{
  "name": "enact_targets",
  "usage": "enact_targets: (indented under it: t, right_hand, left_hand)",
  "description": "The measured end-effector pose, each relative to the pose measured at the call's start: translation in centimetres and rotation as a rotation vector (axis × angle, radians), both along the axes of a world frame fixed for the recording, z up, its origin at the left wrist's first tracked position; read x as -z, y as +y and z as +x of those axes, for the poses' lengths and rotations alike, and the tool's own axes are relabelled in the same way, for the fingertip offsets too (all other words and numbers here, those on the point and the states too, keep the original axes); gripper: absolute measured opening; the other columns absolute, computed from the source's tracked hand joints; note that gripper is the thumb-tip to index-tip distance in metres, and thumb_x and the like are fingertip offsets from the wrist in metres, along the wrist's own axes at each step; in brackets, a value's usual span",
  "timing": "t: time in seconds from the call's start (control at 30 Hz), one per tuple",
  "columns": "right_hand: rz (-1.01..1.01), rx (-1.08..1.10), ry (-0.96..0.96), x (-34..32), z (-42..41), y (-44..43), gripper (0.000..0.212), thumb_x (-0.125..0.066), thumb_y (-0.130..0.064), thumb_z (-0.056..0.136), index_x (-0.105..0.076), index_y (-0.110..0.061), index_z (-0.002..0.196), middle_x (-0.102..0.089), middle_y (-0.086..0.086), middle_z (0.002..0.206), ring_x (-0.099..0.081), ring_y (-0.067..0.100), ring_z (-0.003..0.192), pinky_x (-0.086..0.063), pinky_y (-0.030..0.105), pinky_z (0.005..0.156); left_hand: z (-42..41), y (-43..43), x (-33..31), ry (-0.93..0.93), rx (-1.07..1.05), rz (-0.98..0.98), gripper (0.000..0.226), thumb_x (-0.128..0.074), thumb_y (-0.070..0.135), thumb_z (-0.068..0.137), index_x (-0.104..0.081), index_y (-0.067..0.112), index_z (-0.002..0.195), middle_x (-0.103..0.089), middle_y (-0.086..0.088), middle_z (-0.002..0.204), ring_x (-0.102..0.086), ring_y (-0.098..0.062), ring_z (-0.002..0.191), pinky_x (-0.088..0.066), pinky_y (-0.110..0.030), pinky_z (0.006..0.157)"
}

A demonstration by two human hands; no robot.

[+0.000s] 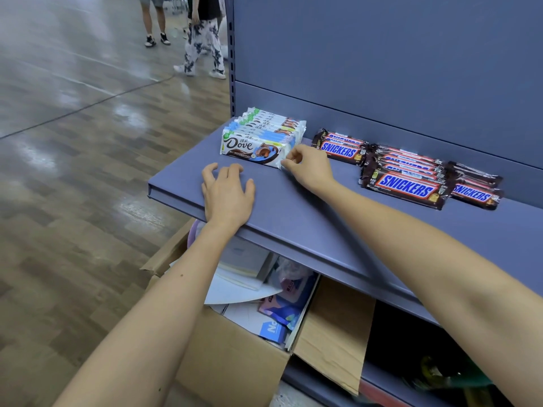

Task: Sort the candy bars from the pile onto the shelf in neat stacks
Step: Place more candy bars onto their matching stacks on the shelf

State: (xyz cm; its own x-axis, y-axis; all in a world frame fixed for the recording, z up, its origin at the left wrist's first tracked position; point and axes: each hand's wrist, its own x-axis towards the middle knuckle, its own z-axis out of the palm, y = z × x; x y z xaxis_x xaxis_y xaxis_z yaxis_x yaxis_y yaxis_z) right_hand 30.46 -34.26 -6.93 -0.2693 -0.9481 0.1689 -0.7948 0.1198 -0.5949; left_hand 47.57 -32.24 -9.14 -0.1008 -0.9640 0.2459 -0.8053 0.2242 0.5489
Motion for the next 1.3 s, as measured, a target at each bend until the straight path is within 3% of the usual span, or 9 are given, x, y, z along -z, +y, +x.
enact_targets:
  t: [0.17, 0.33, 0.5, 0.7, 0.9, 1.03, 1.13, 1.3]
  right_hand:
    - [0.015, 0.063, 0.090, 0.0, 0.9, -0.6, 0.017, -0.060, -0.032, 0.084, -0.065, -0.016, 0.088, -0.057, 0.011, 0.116, -0.048, 0.030, 0.112, -0.042, 0.035, 0.085]
    - [0.063, 0.068, 0.086, 0.0, 1.2, -0.8, 0.014, -0.053, -0.029, 0.087, -0.052, -0.019, 0.077, -0.066, 0.007, 0.098, -0.056, 0.027, 0.098, -0.040, 0.034, 0.080]
    - [0.055, 0.058, 0.068, -0.1, 1.3, -1.0, 0.016, -0.054, -0.026, 0.086, -0.052, -0.018, 0.072, -0.066, 0.006, 0.093, -0.057, 0.025, 0.092, -0.039, 0.032, 0.075]
    - [0.041, 0.014, 0.044, -0.3, 0.7, -0.4, 0.021, -0.052, -0.033, 0.088, -0.061, -0.017, 0.079, -0.065, 0.003, 0.088, -0.053, 0.020, 0.084, -0.042, 0.033, 0.076]
    - [0.006, 0.009, 0.045, -1.3, -3.2, 2.6, 0.020, -0.051, -0.024, 0.089, -0.065, -0.010, 0.088, -0.060, 0.000, 0.083, -0.049, 0.015, 0.081, -0.037, 0.027, 0.071]
    - [-0.009, 0.016, 0.004, -2.4, -8.0, 6.3, 0.018, -0.053, -0.019, 0.090, -0.067, -0.009, 0.088, -0.062, 0.000, 0.086, -0.050, 0.012, 0.081, -0.032, 0.017, 0.069]
    - [-0.043, -0.003, -0.061, -4.1, -11.0, 10.1, 0.015, -0.054, -0.014, 0.089, -0.067, -0.009, 0.084, -0.058, -0.004, 0.076, -0.049, 0.002, 0.066, -0.033, 0.004, 0.061]
    - [-0.091, 0.147, -0.137, -6.0, -17.9, 17.9, 0.016, -0.053, -0.012, 0.088, -0.061, -0.016, 0.075, -0.054, -0.011, 0.064, -0.048, 0.002, 0.060, -0.036, 0.008, 0.061]
  left_hand:
    - [0.0, 0.1, 0.0, 0.000, 0.006, -0.008, 0.038, -0.041, 0.030, 0.095, -0.049, 0.009, 0.126, -0.056, -0.008, 0.128, -0.019, -0.027, 0.137, -0.026, -0.040, 0.108]
    - [0.0, 0.0, 0.0, -0.005, 0.001, -0.005, 0.037, -0.041, 0.030, 0.095, -0.049, 0.010, 0.126, -0.056, -0.008, 0.127, -0.019, -0.026, 0.136, -0.026, -0.039, 0.108]
    - [-0.1, -0.2, 0.2, 0.001, -0.005, -0.010, 0.037, -0.042, 0.030, 0.095, -0.049, 0.011, 0.126, -0.056, -0.007, 0.126, -0.020, -0.026, 0.136, -0.027, -0.039, 0.107]
    - [0.0, -0.2, 0.3, -0.001, 0.021, -0.008, 0.036, -0.044, 0.029, 0.094, -0.050, 0.010, 0.124, -0.057, -0.007, 0.125, -0.022, -0.027, 0.134, -0.028, -0.039, 0.107]
    - [-0.5, -1.0, -1.5, 0.092, 0.020, 0.039, 0.033, -0.050, 0.021, 0.091, -0.053, 0.014, 0.123, -0.057, -0.005, 0.126, -0.030, -0.029, 0.128, -0.029, -0.039, 0.100]
    - [-6.4, -0.8, -3.2, 0.026, 0.197, -0.044, 0.032, -0.049, 0.019, 0.088, -0.056, 0.015, 0.119, -0.058, -0.006, 0.126, -0.039, -0.032, 0.123, -0.031, -0.039, 0.096]
    - [-12.7, 1.0, -4.5, 0.030, 0.378, -0.078, 0.034, -0.048, 0.023, 0.086, -0.057, 0.014, 0.118, -0.059, -0.005, 0.123, -0.041, -0.033, 0.122, -0.031, -0.038, 0.097]
    - [-23.6, 6.6, -6.1, 0.026, 0.602, -0.135, 0.031, -0.051, 0.021, 0.088, -0.057, 0.017, 0.118, -0.060, -0.004, 0.120, -0.043, -0.031, 0.119, -0.032, -0.039, 0.095]
